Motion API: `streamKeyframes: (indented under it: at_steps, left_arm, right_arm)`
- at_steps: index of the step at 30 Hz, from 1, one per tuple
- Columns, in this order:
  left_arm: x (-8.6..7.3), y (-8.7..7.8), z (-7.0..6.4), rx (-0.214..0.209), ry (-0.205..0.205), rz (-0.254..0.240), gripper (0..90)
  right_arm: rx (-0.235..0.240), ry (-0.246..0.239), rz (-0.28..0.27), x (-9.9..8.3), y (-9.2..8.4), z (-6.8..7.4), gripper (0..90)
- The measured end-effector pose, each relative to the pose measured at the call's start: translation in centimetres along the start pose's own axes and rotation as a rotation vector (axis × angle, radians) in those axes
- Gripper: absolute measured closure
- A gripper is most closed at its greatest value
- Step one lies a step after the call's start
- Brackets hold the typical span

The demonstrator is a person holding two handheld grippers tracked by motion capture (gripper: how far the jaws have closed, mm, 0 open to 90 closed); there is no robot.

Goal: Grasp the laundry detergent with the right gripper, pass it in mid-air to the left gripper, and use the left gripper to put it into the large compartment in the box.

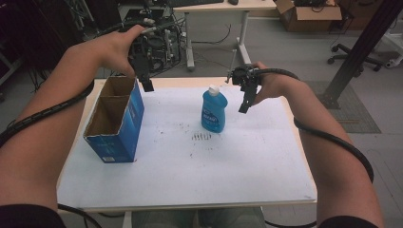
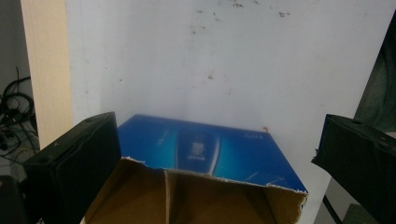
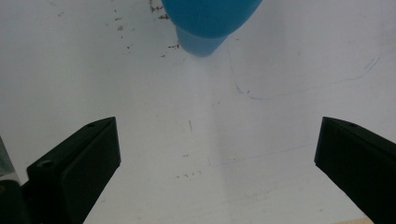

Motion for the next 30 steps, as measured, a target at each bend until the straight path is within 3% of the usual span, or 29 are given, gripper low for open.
streamKeyframes:
  at_steps: [8,14,30]
  left_arm:
    - [-0.1,0.2,0.1,0.003,-0.006,-0.001,0.1]
    - [-0.1,0.0,-0.4,0.001,0.000,0.013,0.1]
    - [-0.6,-0.9,-2.3,0.003,-0.005,-0.013,0.1]
  right_arm:
    - [0.000,0.002,-0.009,-0.3,0.1,-0.2,0.2]
    - [0.014,0.015,-0.032,-0.6,0.4,-0.2,0.2]
    - [0.029,0.027,-0.098,-1.2,1.3,0.7,0.2]
Point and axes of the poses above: each handheld gripper's, and its own axes: y roughly forward along the jaws, x roughly out of its top, z roughly to its left, the point moved 2 cm from there along y, roughly forward along the jaws, and after that the axes turned 4 degrees about x, right-handed, at the moved point
